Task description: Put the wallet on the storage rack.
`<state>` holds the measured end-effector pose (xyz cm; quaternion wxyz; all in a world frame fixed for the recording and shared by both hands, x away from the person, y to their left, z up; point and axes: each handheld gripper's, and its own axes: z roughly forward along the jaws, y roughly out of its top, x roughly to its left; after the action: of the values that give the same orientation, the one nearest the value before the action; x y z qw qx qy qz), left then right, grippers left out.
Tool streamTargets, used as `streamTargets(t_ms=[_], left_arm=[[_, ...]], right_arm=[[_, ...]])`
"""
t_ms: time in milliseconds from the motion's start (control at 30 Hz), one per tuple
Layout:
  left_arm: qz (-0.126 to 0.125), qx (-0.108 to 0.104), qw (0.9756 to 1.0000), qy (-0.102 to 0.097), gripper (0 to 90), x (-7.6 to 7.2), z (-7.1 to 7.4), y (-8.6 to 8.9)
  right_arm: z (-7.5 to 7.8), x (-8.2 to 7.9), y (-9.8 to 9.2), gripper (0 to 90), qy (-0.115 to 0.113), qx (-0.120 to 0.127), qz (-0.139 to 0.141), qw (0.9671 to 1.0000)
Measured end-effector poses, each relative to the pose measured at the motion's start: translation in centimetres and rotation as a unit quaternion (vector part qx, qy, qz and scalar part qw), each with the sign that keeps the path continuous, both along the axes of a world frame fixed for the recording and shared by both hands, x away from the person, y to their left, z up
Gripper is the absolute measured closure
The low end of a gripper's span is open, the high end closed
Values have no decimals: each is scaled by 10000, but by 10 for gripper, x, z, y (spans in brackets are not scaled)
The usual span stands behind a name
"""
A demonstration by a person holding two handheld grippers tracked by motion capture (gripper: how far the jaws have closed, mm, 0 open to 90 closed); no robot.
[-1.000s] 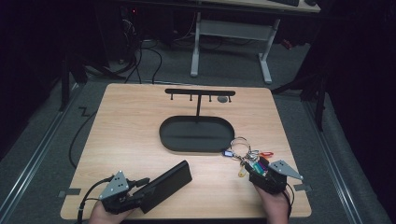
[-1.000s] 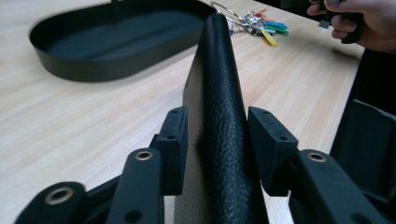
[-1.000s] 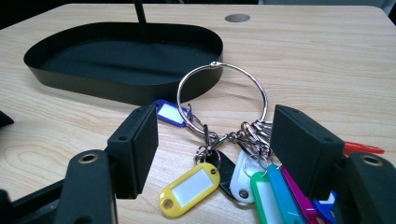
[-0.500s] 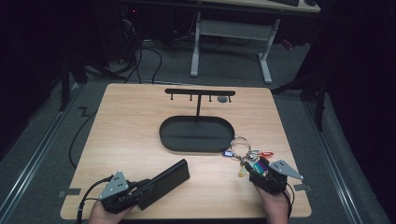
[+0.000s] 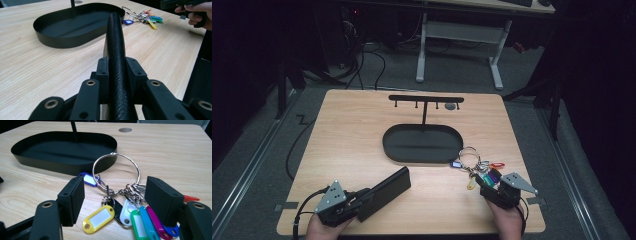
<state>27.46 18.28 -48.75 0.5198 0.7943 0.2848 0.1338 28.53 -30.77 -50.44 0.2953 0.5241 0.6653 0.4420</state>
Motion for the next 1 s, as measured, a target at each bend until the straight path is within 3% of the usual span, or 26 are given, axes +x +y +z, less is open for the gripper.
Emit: streamTargets(t_ms=[333, 1000], left_arm=[[66, -155, 9998, -92, 749, 8, 3, -3], [36, -428, 9989, -169, 758, 25, 7, -22]], right_arm=[[-2, -13, -9, 317, -28, -92, -112, 9999], [-5, -37, -23, 317, 47, -9, -301, 9995]])
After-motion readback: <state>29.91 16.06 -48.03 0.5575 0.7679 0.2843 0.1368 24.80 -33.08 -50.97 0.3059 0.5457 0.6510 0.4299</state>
